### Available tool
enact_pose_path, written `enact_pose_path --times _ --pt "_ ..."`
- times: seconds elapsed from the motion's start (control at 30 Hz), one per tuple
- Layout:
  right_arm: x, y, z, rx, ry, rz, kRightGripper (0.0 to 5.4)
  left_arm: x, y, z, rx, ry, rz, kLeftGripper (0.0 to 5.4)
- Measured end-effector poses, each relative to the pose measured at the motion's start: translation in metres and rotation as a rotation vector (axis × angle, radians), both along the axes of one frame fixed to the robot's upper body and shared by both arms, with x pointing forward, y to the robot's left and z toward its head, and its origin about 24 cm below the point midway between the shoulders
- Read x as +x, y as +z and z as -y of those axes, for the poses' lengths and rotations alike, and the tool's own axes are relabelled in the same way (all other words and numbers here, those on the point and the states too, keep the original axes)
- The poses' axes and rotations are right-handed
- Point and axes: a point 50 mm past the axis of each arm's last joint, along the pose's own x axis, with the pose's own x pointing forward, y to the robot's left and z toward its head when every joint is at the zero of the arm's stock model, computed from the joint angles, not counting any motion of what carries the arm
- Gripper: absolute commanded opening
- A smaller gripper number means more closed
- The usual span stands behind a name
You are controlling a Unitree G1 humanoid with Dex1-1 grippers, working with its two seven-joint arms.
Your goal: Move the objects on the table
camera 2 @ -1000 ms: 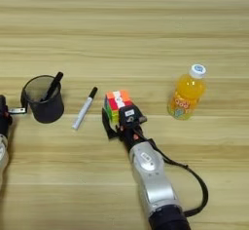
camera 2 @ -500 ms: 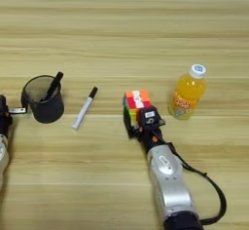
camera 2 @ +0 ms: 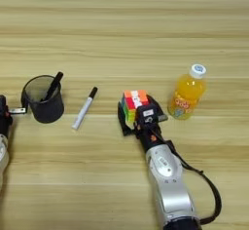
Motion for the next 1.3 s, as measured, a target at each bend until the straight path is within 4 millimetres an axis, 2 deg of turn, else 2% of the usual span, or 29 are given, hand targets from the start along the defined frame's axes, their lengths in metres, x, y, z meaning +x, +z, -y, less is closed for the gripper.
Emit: enact_pose_path --times 0.13,0.27,0.33,0.4,0.43,0.47,0.6,0.77,0.97,1.07,1.3 --pt "-0.006 0.016 -0.001 -0.032 -0.019 0.072 5.37 0.0 0.0 0.0 0.0 0.0 0.0 5.4" --pt "-0.014 0.034 -0.012 -0.048 -0.001 0.14 5.37 0.0 0.0 0.0 0.0 0.0 0.0 5.4" --pt "-0.016 0.035 -0.021 -0.04 0.026 0.137 5.37 0.0 0.0 0.0 0.0 0.0 0.0 5.4" --pt "-0.022 0.032 -0.046 -0.028 0.108 0.12 5.37 0.0 0.0 0.0 0.0 0.0 0.0 5.4" --pt "-0.023 0.032 -0.05 -0.023 0.123 0.118 5.37 0.0 0.0 0.0 0.0 0.0 0.0 5.4" --pt "-0.025 0.031 -0.063 -0.03 0.169 0.109 5.37 0.0 0.0 0.0 0.0 0.0 0.0 5.4" --pt "-0.03 0.022 -0.096 -0.043 0.302 0.057 5.37 0.0 0.0 0.0 0.0 0.0 0.0 5.4" --pt "-0.028 -0.004 -0.111 -0.111 0.374 -0.051 5.37 0.0 0.0 0.001 -0.001 -0.001 -0.001 5.4" --pt "-0.03 -0.025 -0.113 -0.146 0.373 -0.154 5.37 0.0 0.0 0.002 -0.003 -0.001 -0.001 5.4" --pt "-0.027 -0.025 -0.114 -0.146 0.367 -0.152 5.37 0.0 -0.001 0.002 -0.004 -0.001 -0.001 5.4" --pt "-0.012 -0.032 -0.098 0.011 0.29 -0.239 5.37 0.0 -0.001 0.003 -0.004 0.002 0.0 5.4"
